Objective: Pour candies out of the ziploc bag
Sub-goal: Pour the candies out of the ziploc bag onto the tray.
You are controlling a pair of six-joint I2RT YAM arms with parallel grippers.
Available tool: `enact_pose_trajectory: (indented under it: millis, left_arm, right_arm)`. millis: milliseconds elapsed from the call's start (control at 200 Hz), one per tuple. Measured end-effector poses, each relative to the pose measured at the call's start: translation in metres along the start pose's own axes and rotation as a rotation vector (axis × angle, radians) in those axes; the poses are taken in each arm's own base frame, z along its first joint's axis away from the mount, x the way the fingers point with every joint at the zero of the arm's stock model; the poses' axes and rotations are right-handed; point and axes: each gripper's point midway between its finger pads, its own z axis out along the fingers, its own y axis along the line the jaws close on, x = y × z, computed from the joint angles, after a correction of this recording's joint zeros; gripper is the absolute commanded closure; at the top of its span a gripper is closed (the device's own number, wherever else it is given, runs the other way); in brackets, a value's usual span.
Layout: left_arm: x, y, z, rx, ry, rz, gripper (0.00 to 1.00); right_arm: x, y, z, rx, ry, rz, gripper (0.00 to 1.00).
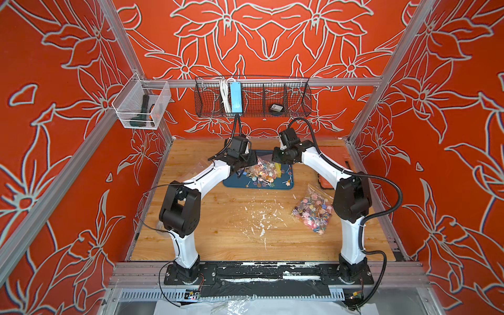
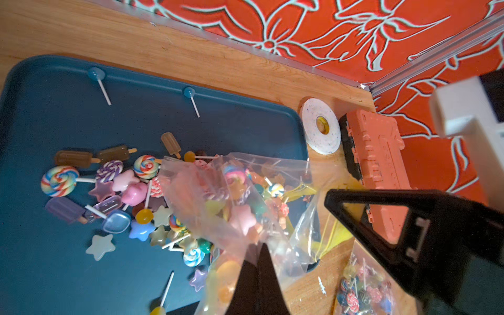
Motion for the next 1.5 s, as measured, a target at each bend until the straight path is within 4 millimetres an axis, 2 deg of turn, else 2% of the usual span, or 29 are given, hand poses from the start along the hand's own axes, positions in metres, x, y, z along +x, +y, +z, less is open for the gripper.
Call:
enact_pose_trajectory:
  millis: [305, 611, 751, 1001, 1501]
  left_arm:
    - [-0.022, -0.017, 0.001, 0.034, -0.022, 0.047, 1.0]
    - [-0.036, -0.025, 0.0, 0.033, -0.034, 0.081, 1.0]
    - [-0.04, -0.022, 0.002, 0.009, -0.04, 0.094, 1.0]
    - [-0.042, -0.011, 0.0, -0.059, -0.049, 0.118, 1.0]
    - [-0.046, 0.01, -0.003, -0.165, -0.068, 0.152, 1.0]
  right_arm:
    - [-0.001, -0.017, 0.01, 0.016, -0.003, 0.036, 1.0]
    - [-0.001, -0.029, 0.022, 0.021, 0.002, 0.071, 1.0]
    - [0.002, -0.03, 0.03, 0.011, 0.017, 0.088, 1.0]
    - [0.004, -0.021, 0.034, -0.043, 0.032, 0.111, 1.0]
    - [0.021, -0.007, 0.052, -0.103, 0.087, 0.129, 1.0]
